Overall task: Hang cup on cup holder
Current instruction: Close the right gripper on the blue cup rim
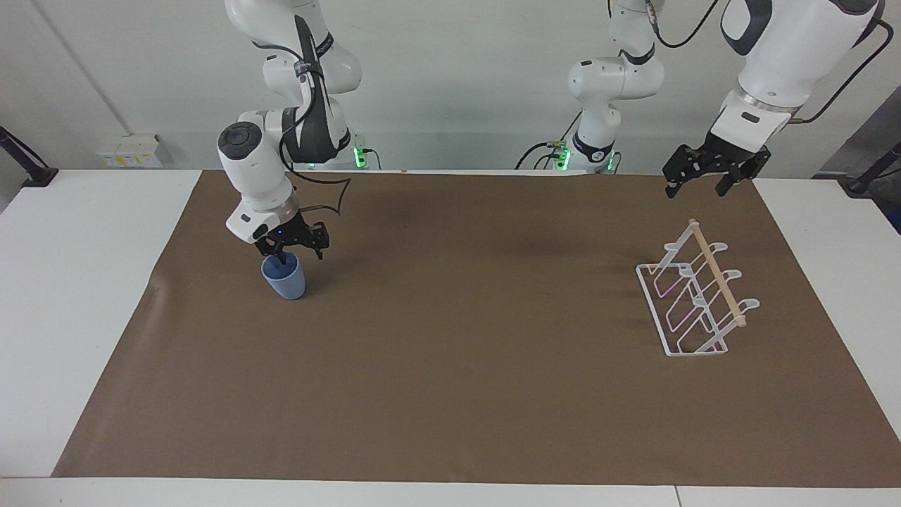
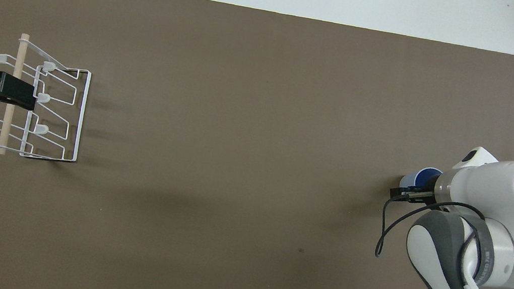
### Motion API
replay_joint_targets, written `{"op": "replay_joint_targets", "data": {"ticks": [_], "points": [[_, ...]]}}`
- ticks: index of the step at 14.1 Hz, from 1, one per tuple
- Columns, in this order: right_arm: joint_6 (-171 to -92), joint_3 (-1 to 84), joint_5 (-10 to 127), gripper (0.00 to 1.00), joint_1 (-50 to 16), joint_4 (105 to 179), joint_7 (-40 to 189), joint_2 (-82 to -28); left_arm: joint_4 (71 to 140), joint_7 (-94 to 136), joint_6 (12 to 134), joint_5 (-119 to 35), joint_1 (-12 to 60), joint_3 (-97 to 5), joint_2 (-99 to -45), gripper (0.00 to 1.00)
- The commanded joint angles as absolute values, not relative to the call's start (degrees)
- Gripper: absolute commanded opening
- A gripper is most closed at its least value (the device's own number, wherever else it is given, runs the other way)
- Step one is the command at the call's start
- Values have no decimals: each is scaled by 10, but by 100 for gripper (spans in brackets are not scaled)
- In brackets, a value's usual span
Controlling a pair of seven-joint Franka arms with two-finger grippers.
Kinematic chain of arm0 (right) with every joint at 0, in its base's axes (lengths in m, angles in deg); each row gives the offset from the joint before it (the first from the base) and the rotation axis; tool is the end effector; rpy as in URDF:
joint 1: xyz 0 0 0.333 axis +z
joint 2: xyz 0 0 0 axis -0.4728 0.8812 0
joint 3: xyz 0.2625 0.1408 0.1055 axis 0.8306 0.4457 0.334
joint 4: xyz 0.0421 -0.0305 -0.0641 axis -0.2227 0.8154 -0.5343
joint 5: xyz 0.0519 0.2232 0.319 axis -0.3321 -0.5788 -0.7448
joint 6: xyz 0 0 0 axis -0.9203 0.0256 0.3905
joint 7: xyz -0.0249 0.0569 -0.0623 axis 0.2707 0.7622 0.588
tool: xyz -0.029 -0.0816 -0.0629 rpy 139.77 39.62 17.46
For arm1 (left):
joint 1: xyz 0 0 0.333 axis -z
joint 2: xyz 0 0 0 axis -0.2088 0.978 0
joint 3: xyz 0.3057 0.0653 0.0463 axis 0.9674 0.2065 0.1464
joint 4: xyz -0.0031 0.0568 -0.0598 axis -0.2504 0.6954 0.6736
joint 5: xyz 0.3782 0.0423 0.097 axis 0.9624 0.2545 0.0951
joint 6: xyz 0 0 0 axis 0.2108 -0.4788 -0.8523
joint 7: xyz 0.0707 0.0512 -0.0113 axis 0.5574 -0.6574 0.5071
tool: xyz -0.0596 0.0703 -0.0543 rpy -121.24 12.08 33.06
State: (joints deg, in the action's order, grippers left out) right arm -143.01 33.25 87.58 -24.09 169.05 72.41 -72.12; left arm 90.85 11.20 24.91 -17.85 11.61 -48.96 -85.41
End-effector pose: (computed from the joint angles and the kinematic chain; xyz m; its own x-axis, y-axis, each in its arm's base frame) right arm 0.5111 0.0261 0.3669 0.9914 0.1311 -0.0017 0.1311 -0.9912 -0.0204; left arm 0.5302 -0.0568 0.6208 0.9999 0.0023 -0.0165 0.0026 -0.9998 0.0184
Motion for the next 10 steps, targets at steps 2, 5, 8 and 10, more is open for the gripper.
{"op": "replay_joint_targets", "data": {"ticks": [2,5,8,10], "points": [[-1460,331,865,62,-243,1697,701,-720,927,111,253,-184,113,-488,-870,100],[-1461,331,866,37,-244,1696,701,-719,927,111,253,-184,113,-488,-870,100],[-1473,330,866,2,-246,1693,702,-715,932,111,254,-184,113,-488,-873,100],[-1473,330,866,0,-247,1690,700,-715,934,111,255,-184,113,-488,-873,100]]}}
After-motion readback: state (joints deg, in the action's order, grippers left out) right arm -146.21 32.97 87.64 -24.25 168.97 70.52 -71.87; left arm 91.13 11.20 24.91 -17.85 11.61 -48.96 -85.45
